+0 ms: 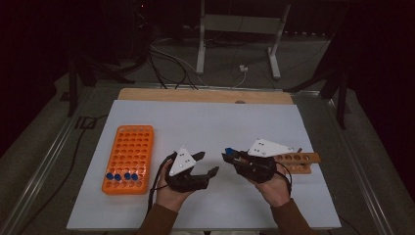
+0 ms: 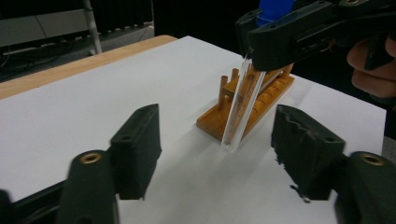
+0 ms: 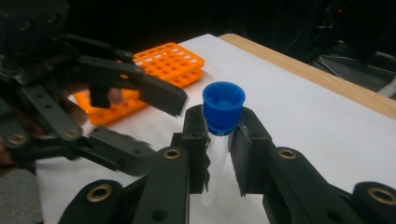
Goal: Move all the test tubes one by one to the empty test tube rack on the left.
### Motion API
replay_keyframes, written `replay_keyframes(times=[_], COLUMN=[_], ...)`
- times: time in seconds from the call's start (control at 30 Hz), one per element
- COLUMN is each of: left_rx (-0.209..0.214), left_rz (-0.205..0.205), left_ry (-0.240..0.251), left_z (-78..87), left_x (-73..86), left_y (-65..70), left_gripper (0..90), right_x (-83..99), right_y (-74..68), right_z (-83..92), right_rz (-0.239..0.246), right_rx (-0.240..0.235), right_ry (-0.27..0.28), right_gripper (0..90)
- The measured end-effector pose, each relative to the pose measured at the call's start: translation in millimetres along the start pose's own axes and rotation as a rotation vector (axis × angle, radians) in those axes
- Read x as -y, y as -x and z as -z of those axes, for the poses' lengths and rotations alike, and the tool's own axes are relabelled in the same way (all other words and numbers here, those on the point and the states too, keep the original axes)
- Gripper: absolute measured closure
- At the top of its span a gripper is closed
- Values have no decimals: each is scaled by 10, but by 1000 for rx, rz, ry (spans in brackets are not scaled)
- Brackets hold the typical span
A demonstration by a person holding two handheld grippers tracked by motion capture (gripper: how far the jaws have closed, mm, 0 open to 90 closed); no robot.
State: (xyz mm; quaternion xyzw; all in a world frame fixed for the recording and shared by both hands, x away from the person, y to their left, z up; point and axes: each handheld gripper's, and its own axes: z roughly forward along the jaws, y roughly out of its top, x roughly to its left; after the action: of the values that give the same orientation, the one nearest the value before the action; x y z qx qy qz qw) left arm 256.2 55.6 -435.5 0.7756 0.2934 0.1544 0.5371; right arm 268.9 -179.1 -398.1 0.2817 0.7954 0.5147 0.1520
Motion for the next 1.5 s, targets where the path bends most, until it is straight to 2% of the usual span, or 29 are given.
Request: replay_keyframes(times=[0.2,0.43,0.9,1.03,1.23,1.43,1.5], left_rx=[39,64,73,53,26,-10,-22], left_rz=[-14,-28,-51,-42,-27,-4,6], left_ry=[-3,10,8,-9,-13,-6,-2], left_z=[-78,-88,-81,-86,-39,57,89], left_x=[-2,-4,5,9,6,-3,-6], left_y=[44,63,68,41,-30,-128,-158], left_gripper=[594,730,782,783,784,784,784], right_x=[-17,-13,1,2,30,91,112], right_y=[-62,-93,-97,-64,9,69,85], right_z=[-57,-87,-95,-62,35,101,107], right_rz=[5,6,8,-16,-29,-18,-12], right_rx=[-25,-38,-57,-83,-71,10,30], right_ry=[-2,-10,-19,4,10,-2,-10], right_gripper=[767,767,760,617,409,170,148])
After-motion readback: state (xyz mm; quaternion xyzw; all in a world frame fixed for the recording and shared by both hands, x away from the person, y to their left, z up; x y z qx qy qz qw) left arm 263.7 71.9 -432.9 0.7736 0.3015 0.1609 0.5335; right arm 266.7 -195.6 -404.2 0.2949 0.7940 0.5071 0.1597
